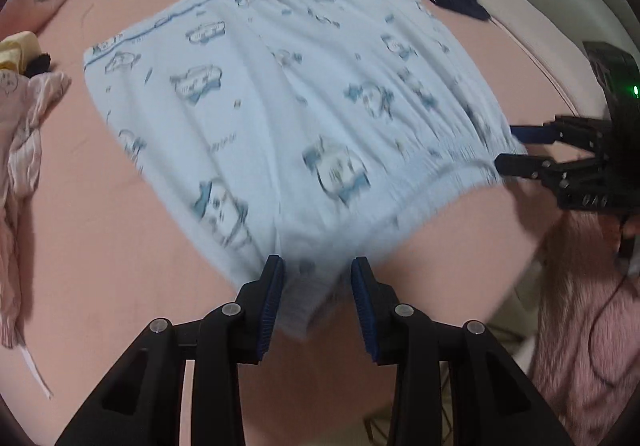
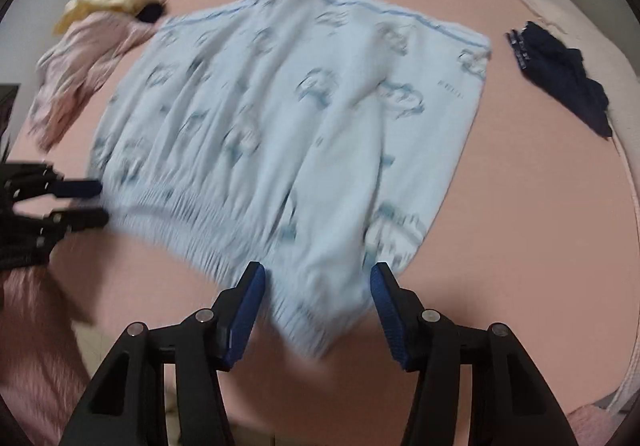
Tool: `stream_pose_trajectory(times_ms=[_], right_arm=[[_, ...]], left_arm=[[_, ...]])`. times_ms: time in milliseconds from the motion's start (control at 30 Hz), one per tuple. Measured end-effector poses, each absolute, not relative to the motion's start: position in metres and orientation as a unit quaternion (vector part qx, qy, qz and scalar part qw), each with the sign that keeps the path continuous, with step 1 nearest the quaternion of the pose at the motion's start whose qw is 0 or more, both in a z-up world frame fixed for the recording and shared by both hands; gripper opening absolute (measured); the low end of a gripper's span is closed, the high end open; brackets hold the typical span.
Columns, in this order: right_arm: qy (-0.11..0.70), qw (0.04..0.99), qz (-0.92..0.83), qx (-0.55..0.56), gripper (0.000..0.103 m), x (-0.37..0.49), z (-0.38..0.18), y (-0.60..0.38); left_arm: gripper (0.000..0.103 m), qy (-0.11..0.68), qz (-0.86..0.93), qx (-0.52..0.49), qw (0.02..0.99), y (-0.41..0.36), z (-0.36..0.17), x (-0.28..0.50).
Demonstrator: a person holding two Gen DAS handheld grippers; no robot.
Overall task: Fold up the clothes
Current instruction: 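Release the waistband with both tools and reposition over the pants, then grasp the waistband with both tools and straighten the pants on the bed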
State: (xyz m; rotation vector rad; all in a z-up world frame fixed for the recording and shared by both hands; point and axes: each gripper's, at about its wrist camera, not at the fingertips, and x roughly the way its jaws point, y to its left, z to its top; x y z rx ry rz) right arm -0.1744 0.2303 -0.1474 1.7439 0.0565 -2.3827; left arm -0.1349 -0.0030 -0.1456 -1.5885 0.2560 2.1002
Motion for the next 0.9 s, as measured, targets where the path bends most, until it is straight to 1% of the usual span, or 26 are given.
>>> stream_pose_trajectory(times_ms=[100, 133, 200, 267, 333, 400, 500, 533, 567, 600, 633, 667, 733, 800, 900], right_arm=[[0.054, 0.120, -0.786, 0.604, 0.055, -0.169, -0.145, 0.228], [0.059, 0.103, -0.801, 0.587, 0.055, -0.169, -0.137, 0.229], [0.043, 0.091, -0.824, 0.557, 0.055, -0.172, -0.125, 0.230], [0.041, 0.115, -0.839, 0.530, 0.055, -0.173, -0.119, 0.218], [0.077, 0.129, -0.832, 0.535, 0.055, -0.173, -0.128, 0.201], [0.120, 0.123, -0.823, 0.542, 0.054, -0.175, -0.146, 0.192], [0.126, 0.107, -0.824, 0.542, 0.043, -0.181, -0.158, 0.193], [0.115, 0.109, -0.824, 0.543, 0.038, -0.184, -0.160, 0.195], [0.098, 0.114, -0.825, 0.545, 0.033, -0.189, -0.158, 0.199], [0.082, 0.118, -0.824, 0.547, 0.025, -0.193, -0.157, 0.202], [0.072, 0.124, -0.822, 0.550, 0.022, -0.195, -0.156, 0.204], [0.068, 0.128, -0.822, 0.551, 0.020, -0.197, -0.156, 0.203], [0.057, 0.134, -0.823, 0.550, 0.010, -0.200, -0.153, 0.205], [0.037, 0.133, -0.828, 0.544, 0.007, -0.203, -0.146, 0.212], [0.033, 0.133, -0.828, 0.543, 0.007, -0.207, -0.144, 0.214]], left_arm=[[0.032, 0.092, 0.787, -0.555, 0.254, -0.006, -0.129, -0.126], [0.032, 0.086, 0.796, -0.541, 0.257, -0.007, -0.122, -0.125], [0.032, 0.081, 0.806, -0.521, 0.271, -0.001, -0.113, -0.123], [0.032, 0.088, 0.798, -0.523, 0.286, 0.011, -0.117, -0.123], [0.032, 0.114, 0.795, -0.525, 0.281, 0.020, -0.128, -0.123], [0.032, 0.131, 0.794, -0.528, 0.273, 0.024, -0.137, -0.125], [0.031, 0.148, 0.797, -0.524, 0.260, 0.025, -0.143, -0.125], [0.026, 0.143, 0.800, -0.523, 0.257, 0.024, -0.142, -0.125], [0.017, 0.135, 0.803, -0.522, 0.253, 0.023, -0.141, -0.126], [0.014, 0.124, 0.805, -0.522, 0.252, 0.021, -0.138, -0.128], [0.010, 0.112, 0.807, -0.522, 0.253, 0.019, -0.136, -0.129], [0.010, 0.110, 0.810, -0.519, 0.252, 0.019, -0.134, -0.129], [0.010, 0.112, 0.814, -0.513, 0.250, 0.019, -0.131, -0.129], [0.010, 0.114, 0.814, -0.511, 0.251, 0.018, -0.129, -0.128], [0.012, 0.136, 0.808, -0.513, 0.257, 0.023, -0.135, -0.123]])
